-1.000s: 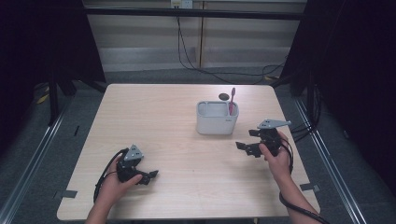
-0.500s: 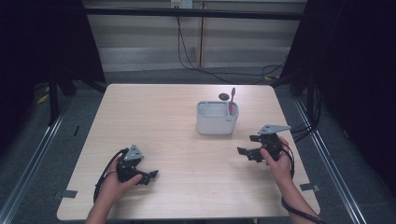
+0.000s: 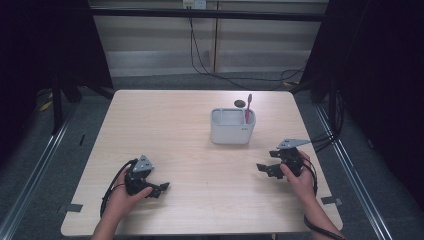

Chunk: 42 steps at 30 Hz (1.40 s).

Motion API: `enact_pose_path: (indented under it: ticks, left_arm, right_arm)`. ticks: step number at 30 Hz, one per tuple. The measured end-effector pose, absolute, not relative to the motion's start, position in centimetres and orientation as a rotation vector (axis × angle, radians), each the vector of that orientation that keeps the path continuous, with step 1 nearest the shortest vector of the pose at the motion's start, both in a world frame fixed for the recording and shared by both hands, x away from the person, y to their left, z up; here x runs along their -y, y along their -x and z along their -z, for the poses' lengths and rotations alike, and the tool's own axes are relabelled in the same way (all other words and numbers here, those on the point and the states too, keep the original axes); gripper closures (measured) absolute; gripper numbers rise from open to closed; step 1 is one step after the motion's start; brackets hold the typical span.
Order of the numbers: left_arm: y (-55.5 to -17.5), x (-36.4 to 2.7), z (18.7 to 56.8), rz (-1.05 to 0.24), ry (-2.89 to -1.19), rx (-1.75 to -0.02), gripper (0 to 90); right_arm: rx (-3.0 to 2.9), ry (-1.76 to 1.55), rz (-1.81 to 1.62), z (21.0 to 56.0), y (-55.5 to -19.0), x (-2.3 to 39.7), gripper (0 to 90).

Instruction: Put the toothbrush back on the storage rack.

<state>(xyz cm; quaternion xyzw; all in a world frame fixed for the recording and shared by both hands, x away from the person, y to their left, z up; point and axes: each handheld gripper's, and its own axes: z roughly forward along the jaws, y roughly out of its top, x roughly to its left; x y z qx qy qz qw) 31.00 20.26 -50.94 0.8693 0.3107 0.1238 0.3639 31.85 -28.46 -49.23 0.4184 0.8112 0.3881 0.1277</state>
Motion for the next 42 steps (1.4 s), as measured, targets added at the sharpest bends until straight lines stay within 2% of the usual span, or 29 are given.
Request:
enact_pose_path:
  ticks: [42]
  left_arm:
    - [-31.0,-20.2,51.0,-0.314,-2.233,-0.801,6.7]
  right_arm:
    - [-2.438,-1.070,-1.037,51.0,-30.9,27.6,17.5]
